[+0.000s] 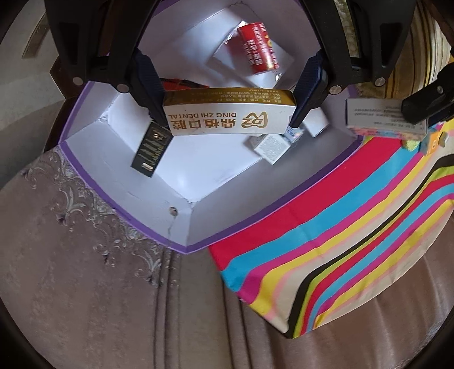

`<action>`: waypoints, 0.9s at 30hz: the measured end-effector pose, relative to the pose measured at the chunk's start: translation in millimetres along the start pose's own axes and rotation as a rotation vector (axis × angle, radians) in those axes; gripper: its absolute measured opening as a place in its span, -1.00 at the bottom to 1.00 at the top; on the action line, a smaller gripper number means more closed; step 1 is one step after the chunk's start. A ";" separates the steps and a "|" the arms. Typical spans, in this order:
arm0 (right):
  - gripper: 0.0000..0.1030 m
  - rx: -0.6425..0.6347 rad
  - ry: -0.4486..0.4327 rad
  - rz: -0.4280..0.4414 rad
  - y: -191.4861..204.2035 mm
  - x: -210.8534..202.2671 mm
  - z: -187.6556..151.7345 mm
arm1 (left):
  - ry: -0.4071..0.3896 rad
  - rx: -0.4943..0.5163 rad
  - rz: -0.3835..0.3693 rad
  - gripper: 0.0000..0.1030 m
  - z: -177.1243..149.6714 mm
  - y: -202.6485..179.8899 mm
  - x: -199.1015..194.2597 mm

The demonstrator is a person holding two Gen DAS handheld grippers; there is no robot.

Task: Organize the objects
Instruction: 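Lower both held boxes into the purple-rimmed box and open both grippers, then move both grippers back over the silver cylinder and green sponge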

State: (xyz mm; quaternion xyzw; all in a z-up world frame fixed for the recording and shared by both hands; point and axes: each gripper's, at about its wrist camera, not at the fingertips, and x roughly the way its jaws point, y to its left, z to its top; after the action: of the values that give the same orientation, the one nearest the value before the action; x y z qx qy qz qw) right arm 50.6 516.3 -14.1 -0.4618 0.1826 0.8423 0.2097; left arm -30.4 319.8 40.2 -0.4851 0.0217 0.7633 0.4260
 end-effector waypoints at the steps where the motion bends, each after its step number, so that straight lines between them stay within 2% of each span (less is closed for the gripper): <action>1: 0.64 0.005 0.000 0.005 -0.7 0.3 0.5 | -0.003 -0.006 -0.001 0.04 -0.2 1.4 -0.5; 3: 0.66 0.009 0.001 0.007 -0.4 1.3 0.6 | -0.008 -0.015 -0.008 0.20 0.4 2.7 -1.2; 9: 0.68 -0.015 0.013 0.040 10.5 1.7 -1.6 | -0.031 -0.047 -0.006 0.20 -1.3 11.4 -8.4; 12: 0.68 -0.051 0.015 0.060 22.8 -0.6 -1.4 | -0.048 -0.078 0.028 0.20 -4.5 22.5 -16.3; 19: 0.68 -0.094 0.022 0.130 55.7 -6.9 2.4 | -0.118 -0.205 0.103 0.26 -25.2 69.4 -54.2; 27: 0.68 -0.263 0.032 0.186 126.4 -11.4 -6.8 | -0.223 -0.385 0.194 0.33 -66.6 128.9 -113.3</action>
State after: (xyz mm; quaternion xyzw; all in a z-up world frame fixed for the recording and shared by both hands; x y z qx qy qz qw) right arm -5.1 403.9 6.6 -0.4799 0.1161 0.8672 0.0655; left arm -49.9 136.7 42.1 -0.4657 -0.1249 0.8396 0.2503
